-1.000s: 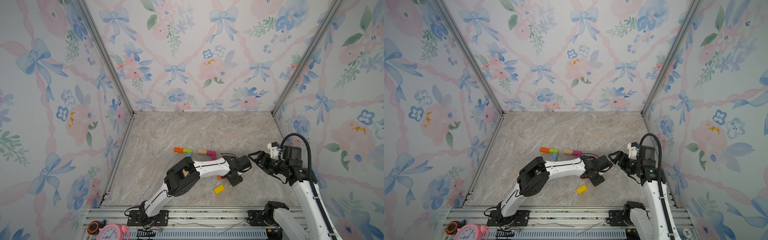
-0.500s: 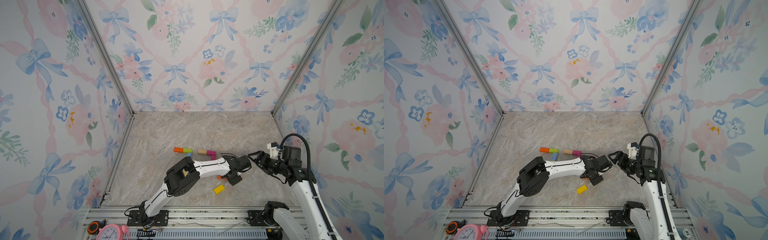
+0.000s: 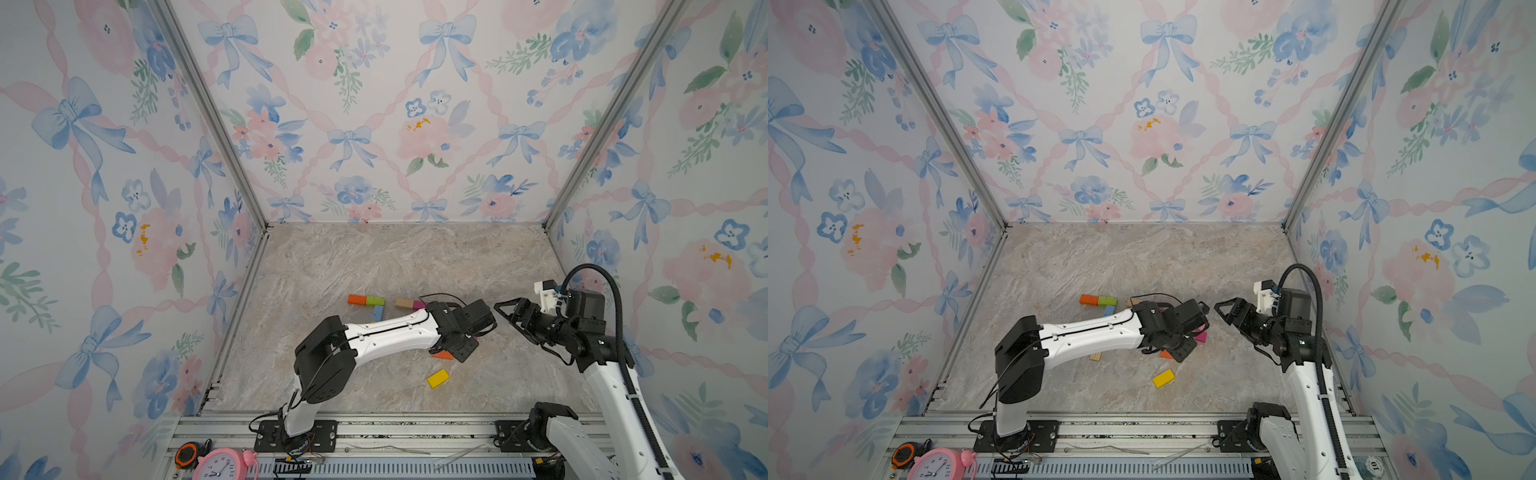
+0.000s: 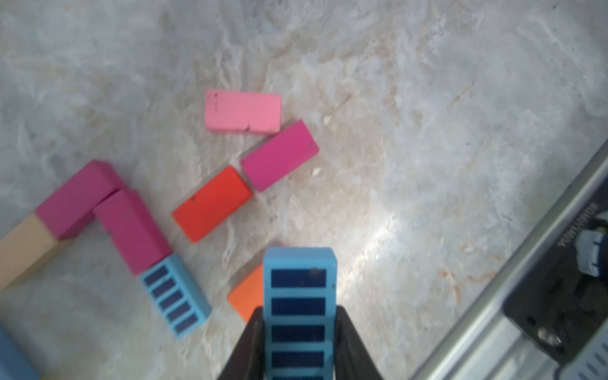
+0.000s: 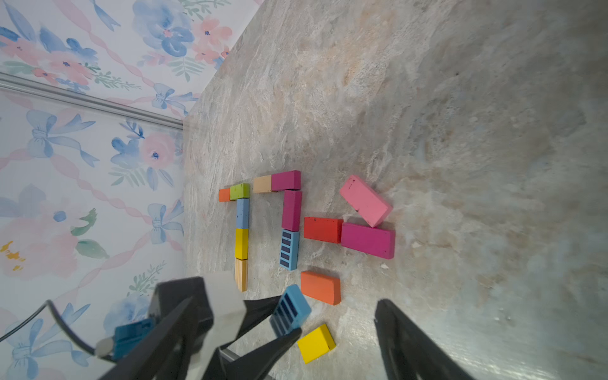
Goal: Assemble the number 7 with building blocks
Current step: Pick up the building block from the center of the board, then assemble the building block at the center of the board.
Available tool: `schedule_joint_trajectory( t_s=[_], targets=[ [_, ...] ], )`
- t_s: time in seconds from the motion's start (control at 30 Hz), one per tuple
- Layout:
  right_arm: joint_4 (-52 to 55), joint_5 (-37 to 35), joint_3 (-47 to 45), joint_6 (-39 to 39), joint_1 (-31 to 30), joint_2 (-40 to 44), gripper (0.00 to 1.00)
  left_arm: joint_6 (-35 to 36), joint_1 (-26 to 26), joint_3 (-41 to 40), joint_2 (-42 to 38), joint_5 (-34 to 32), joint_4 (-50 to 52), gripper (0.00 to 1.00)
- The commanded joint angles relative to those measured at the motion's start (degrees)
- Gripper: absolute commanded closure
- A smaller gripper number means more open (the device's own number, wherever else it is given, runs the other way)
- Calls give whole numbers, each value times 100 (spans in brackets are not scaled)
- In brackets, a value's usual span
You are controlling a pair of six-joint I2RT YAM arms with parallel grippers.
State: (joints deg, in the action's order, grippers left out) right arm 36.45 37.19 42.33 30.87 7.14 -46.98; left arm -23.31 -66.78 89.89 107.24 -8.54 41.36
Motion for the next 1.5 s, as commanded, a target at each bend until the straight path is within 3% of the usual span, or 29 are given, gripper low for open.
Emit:
schedule_joint_trajectory(
  t_s=[0.0, 0.2, 0.43, 0.87, 1.47],
  targets=[
    [84, -52, -84, 64, 3, -56, 14, -950, 17, -643, -761, -482, -7, 83],
    [-27, -6, -128, 108, -67, -101, 14, -1750, 30, -1848, -1511, -645, -67, 83],
    [-6, -36, -115, 91, -124, -124, 14, -2117, 112, -2564, -1376, -550, -446, 83],
    [72, -100, -146, -54, -160, -152, 14, -2032, 449, -2603, -581, -31, -791, 83],
    [91, -186, -132, -138, -161, -234, 14, -1916, 645, -2533, -189, 313, -1005, 83]
  ],
)
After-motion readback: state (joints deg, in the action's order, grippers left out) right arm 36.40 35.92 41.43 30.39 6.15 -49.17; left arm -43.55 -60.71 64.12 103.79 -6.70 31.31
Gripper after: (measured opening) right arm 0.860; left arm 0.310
